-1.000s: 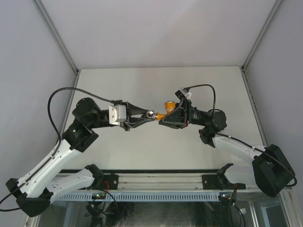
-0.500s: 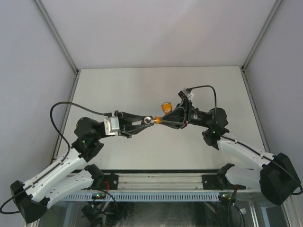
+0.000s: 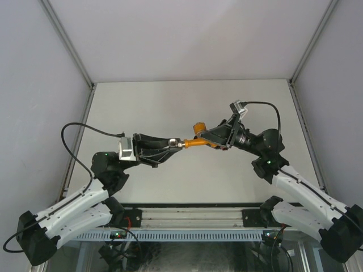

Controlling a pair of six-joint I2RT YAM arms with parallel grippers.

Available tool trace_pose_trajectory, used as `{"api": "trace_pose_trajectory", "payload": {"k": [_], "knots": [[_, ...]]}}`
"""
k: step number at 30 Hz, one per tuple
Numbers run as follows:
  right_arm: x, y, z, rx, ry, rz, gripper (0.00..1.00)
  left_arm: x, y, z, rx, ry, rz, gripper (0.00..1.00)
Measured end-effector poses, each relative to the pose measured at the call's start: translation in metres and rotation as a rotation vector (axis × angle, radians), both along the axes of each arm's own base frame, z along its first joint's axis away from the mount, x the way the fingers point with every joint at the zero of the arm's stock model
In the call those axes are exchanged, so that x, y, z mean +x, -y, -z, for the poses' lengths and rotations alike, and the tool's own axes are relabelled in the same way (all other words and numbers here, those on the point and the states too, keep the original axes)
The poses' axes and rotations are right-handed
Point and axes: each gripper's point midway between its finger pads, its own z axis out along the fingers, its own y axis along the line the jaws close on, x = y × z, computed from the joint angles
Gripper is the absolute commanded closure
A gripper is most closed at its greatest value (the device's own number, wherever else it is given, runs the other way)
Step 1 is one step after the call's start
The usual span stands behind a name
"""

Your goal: Install the water faucets

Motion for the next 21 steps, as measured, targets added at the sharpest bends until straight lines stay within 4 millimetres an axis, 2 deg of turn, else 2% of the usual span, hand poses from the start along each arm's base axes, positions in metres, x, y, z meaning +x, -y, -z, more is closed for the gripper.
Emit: {"api": "trace_pose_trajectory", "payload": {"k": [5,12,21], "knots": [[0.005,0.008,0.000,-0.044,0.085,0.108,0.02,-0.001,-0.002,-0.006,-0.055,-0.030,0.020,1.00],[0.011,0.020,0.002,-0.108,0.217,0.236,0.01,-0.006,-0.006,-0.011,-0.114,-0.071,0.052,1.00],[0.005,0.056,-0.019,-0.167,0.525,0.469,0.00,-0.007,-0.015,-0.015,-0.165,-0.112,0.047,1.00]]}}
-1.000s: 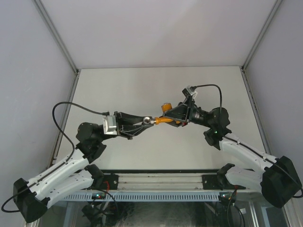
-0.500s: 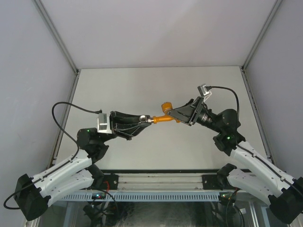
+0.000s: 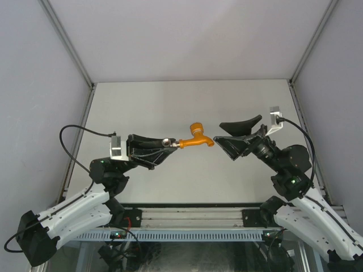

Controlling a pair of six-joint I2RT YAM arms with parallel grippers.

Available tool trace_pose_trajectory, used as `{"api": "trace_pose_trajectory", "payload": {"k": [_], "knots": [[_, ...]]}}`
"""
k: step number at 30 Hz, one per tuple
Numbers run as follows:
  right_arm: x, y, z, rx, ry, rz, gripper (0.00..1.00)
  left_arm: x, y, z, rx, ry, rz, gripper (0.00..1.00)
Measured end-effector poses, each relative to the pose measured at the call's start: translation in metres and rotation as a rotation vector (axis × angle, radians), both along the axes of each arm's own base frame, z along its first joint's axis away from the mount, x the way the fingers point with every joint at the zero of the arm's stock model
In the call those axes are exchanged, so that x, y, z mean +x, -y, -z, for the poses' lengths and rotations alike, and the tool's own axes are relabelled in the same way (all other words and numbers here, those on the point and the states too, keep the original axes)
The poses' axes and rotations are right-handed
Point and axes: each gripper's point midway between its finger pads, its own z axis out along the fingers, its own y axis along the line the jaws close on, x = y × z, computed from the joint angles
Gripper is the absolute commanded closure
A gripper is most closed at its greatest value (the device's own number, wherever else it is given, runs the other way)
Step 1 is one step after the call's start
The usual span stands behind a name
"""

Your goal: Install the water faucets

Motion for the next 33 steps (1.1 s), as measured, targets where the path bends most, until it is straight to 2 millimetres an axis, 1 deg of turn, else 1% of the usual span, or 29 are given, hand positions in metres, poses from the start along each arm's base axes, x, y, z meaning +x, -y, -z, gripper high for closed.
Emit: {"api": "trace_pose_trajectory", "payload": {"k": [5,7,9,11,14,16,17,19,22,26,29,31,33], "knots": [[-0.003,0.023,-0.011,-0.079,0.210,0.149,0.00,0.002,-0.001,0.002,-0.008,-0.023,-0.007,1.00],[-0.005,0.033,-0.013,-0.165,0.351,0.222,0.00,0.002,-0.001,0.002,-0.009,-0.033,-0.005,1.00],[-0.003,0.041,-0.008,-0.279,0.478,0.286,0.00,0.002,-0.002,0.001,-0.012,-0.042,-0.001,1.00],[0.002,0.049,0.006,-0.451,0.622,0.354,0.00,0.001,-0.003,0.001,-0.011,-0.052,0.003,1.00],[0.007,0.056,0.027,-0.657,0.769,0.381,0.00,0.000,-0.004,0.002,-0.005,-0.064,0.010,1.00],[0.007,0.057,0.038,-0.755,0.854,0.370,0.01,-0.002,-0.004,0.003,-0.001,-0.070,0.017,1.00],[0.005,0.056,0.042,-0.803,0.922,0.356,0.01,-0.003,-0.003,0.004,0.004,-0.071,0.023,1.00],[0.002,0.054,0.043,-0.829,0.986,0.338,0.02,-0.004,-0.002,0.006,0.014,-0.077,0.036,1.00],[-0.003,0.046,0.041,-0.846,1.090,0.294,0.06,-0.006,0.003,0.011,0.038,-0.096,0.069,1.00],[-0.012,0.029,0.037,-0.836,1.200,0.211,0.10,-0.007,0.010,0.021,0.075,-0.137,0.116,1.00],[-0.017,0.013,0.039,-0.827,1.266,0.144,0.12,-0.008,0.014,0.026,0.094,-0.160,0.144,1.00],[-0.021,0.005,0.041,-0.822,1.295,0.108,0.14,-0.010,0.014,0.027,0.098,-0.167,0.157,1.00],[-0.024,-0.003,0.043,-0.817,1.321,0.079,0.17,-0.011,0.014,0.027,0.097,-0.172,0.163,1.00]]}}
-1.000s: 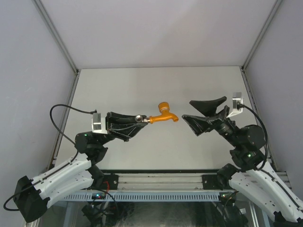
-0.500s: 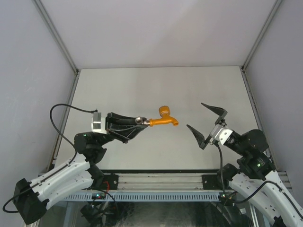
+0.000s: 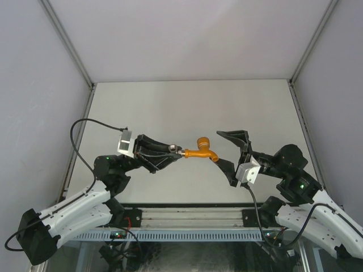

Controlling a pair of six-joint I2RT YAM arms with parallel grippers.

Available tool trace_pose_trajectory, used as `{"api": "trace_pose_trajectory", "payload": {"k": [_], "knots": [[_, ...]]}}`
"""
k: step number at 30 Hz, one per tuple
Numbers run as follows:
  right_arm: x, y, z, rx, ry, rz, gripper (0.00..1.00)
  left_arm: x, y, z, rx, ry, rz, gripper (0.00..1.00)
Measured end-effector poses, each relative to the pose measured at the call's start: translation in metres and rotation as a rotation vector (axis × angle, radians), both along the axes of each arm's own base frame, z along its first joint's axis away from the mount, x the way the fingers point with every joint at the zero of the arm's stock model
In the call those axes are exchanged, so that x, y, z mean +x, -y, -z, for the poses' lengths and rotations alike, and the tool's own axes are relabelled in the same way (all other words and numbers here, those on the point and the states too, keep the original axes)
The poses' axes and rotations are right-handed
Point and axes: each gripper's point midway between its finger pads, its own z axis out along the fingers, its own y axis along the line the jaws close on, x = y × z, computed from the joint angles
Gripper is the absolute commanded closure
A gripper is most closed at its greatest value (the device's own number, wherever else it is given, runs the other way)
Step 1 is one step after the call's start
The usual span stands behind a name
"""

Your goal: Install the water faucets

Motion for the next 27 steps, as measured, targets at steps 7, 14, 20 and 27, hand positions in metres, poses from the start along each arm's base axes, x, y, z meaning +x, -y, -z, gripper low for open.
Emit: {"api": "trace_pose_trajectory", "payload": {"k": [7,14,20,27], "knots": [[-0.006,-0.016,0.004,-0.031,0.013,-0.059,0.32,-0.001,0.001,0.001,0.003,-0.015,0.014,1.00],[-0.007,-0.028,0.009,-0.040,-0.008,-0.103,0.51,-0.001,0.002,0.003,0.010,-0.016,0.021,1.00],[-0.014,-0.034,0.009,-0.022,-0.068,-0.155,0.80,-0.003,0.002,0.003,0.010,-0.009,0.028,1.00],[-0.021,-0.037,0.006,0.010,-0.216,-0.191,1.00,-0.005,0.000,-0.005,-0.007,0.014,0.028,1.00]]}}
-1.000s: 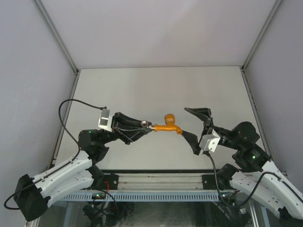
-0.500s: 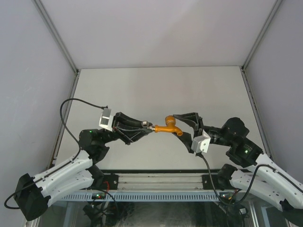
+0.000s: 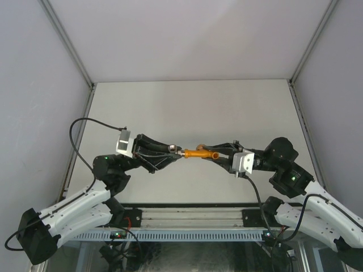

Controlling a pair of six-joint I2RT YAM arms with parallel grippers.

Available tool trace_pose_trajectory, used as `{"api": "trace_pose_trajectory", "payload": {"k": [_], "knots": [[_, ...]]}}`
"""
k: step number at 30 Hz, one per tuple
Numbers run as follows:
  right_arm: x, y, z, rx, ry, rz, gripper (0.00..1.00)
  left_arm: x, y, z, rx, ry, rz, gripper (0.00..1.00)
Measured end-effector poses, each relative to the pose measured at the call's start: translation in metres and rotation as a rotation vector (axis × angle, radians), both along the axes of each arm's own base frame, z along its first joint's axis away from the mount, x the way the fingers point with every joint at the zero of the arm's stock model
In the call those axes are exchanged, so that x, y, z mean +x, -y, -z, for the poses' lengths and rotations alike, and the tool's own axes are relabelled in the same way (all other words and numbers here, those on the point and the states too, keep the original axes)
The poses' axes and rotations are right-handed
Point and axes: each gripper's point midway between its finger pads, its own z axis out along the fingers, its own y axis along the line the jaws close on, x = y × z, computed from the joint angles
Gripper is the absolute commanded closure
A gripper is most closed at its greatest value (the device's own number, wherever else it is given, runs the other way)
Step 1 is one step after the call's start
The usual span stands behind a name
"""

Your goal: Install the water faucets

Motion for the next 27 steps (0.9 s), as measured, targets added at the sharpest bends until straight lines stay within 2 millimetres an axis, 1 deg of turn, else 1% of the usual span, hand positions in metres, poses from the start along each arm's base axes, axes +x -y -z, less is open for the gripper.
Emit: {"api": "trace_pose_trajectory", "payload": {"k": [4,6,10,13,15,20,22,24,26,27], "knots": [[-0.004,-0.001,-0.004,0.026,-0.140,-0.016,1.00,-0.002,-0.001,-0.004,-0.005,0.023,0.002,1.00],[-0.007,-0.001,-0.006,0.047,-0.249,-0.023,1.00,-0.003,0.000,-0.007,-0.001,0.056,-0.002,1.00],[-0.014,-0.003,-0.011,0.076,-0.540,-0.062,1.00,-0.007,0.001,-0.012,0.020,0.174,-0.013,1.00],[-0.018,-0.004,-0.020,0.096,-0.783,-0.107,1.00,-0.011,0.001,-0.023,0.037,0.286,-0.024,1.00],[-0.021,-0.005,-0.023,0.097,-0.932,-0.140,1.00,-0.013,0.001,-0.026,0.050,0.350,-0.033,1.00],[-0.033,-0.009,-0.027,0.047,-1.306,-0.246,1.00,-0.021,-0.002,-0.028,0.104,0.520,-0.053,1.00],[-0.038,-0.010,-0.031,0.022,-1.423,-0.283,0.99,-0.024,-0.004,-0.030,0.129,0.582,-0.059,1.00],[-0.041,-0.011,-0.034,0.004,-1.511,-0.308,0.83,-0.025,-0.005,-0.030,0.144,0.619,-0.068,1.00],[-0.043,-0.011,-0.034,-0.010,-1.580,-0.315,0.73,-0.026,-0.007,-0.029,0.154,0.637,-0.079,1.00],[-0.043,-0.012,-0.034,-0.010,-1.598,-0.312,0.64,-0.025,-0.008,-0.029,0.156,0.638,-0.085,1.00]]}}
